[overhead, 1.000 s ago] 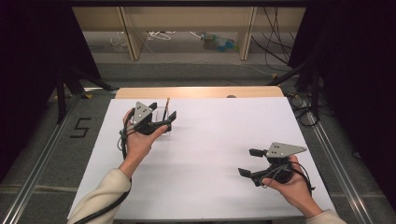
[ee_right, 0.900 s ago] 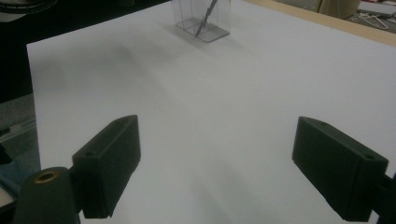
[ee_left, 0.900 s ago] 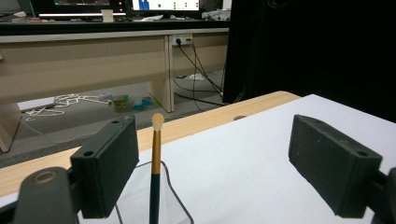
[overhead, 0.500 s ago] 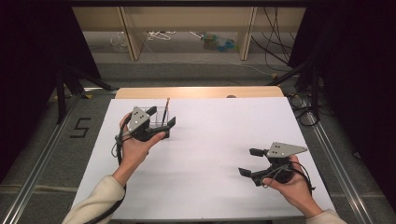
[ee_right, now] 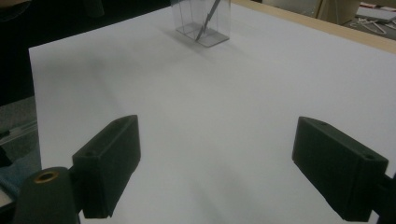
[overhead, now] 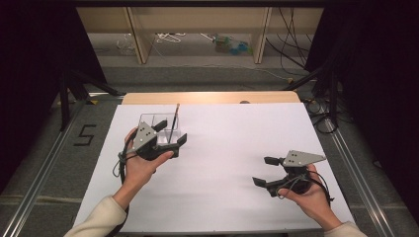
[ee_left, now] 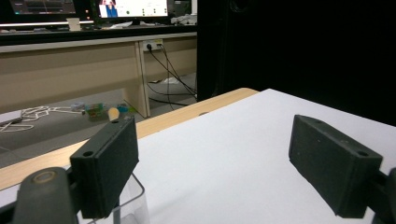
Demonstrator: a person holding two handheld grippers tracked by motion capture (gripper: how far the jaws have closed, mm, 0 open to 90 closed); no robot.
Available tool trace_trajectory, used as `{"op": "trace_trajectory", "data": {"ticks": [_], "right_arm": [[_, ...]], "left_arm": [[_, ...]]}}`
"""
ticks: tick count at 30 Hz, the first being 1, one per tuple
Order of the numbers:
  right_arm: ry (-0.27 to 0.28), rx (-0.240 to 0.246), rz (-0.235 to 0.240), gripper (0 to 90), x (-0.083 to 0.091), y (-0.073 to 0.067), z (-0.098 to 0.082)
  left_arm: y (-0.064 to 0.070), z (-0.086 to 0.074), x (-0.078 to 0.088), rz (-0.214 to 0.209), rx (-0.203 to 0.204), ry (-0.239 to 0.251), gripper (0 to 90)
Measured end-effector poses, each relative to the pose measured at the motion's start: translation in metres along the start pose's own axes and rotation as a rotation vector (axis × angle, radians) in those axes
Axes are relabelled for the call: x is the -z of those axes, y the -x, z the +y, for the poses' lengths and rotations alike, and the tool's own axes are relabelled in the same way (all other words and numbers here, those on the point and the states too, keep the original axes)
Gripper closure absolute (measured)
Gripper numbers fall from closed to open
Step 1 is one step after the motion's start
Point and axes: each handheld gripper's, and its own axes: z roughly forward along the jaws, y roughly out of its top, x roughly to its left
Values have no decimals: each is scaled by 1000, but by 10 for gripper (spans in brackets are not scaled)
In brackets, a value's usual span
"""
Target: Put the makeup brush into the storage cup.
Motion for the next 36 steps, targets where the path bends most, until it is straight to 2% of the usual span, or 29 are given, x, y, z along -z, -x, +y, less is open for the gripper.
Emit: {"op": "trace_trajectory", "data": {"ticks": [2, 3, 19, 36], "right_arm": [[2, 9, -3, 161, 0, 0, 0], [1, 10, -4, 161, 0, 0, 0], [0, 8, -1, 161, -1, 1, 0], [-6, -2, 0, 161, -1, 0, -1]], "left_arm": [[3, -1, 2, -10, 3, -1, 158], [-12, 5, 3, -17, -232, 5, 158], [5, -2, 21, -52, -230, 6, 160], [9, -8, 40, -75, -232, -2, 159]]}}
